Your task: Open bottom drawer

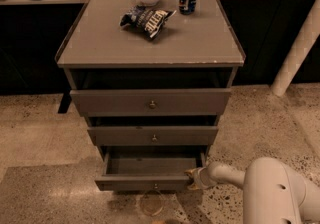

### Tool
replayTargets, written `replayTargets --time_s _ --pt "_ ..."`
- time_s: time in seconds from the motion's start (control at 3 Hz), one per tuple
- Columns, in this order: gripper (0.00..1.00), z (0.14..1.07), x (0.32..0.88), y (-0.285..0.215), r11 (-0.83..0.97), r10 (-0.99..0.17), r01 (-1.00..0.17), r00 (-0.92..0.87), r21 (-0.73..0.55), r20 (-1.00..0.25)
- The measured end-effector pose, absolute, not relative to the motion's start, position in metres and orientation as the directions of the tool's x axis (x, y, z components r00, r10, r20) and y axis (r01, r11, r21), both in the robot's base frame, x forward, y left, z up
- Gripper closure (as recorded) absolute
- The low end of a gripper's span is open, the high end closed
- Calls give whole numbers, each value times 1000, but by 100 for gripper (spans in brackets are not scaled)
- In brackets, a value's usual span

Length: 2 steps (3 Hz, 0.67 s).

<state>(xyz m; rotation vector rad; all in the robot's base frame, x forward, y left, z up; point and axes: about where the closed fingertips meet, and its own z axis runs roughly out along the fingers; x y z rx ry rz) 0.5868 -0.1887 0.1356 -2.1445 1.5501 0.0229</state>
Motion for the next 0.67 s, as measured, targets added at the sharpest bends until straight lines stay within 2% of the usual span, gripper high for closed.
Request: replayTargets --time_s 0.67 --pt "100 137 577 -188 -232 -889 -900 350 -368 -295"
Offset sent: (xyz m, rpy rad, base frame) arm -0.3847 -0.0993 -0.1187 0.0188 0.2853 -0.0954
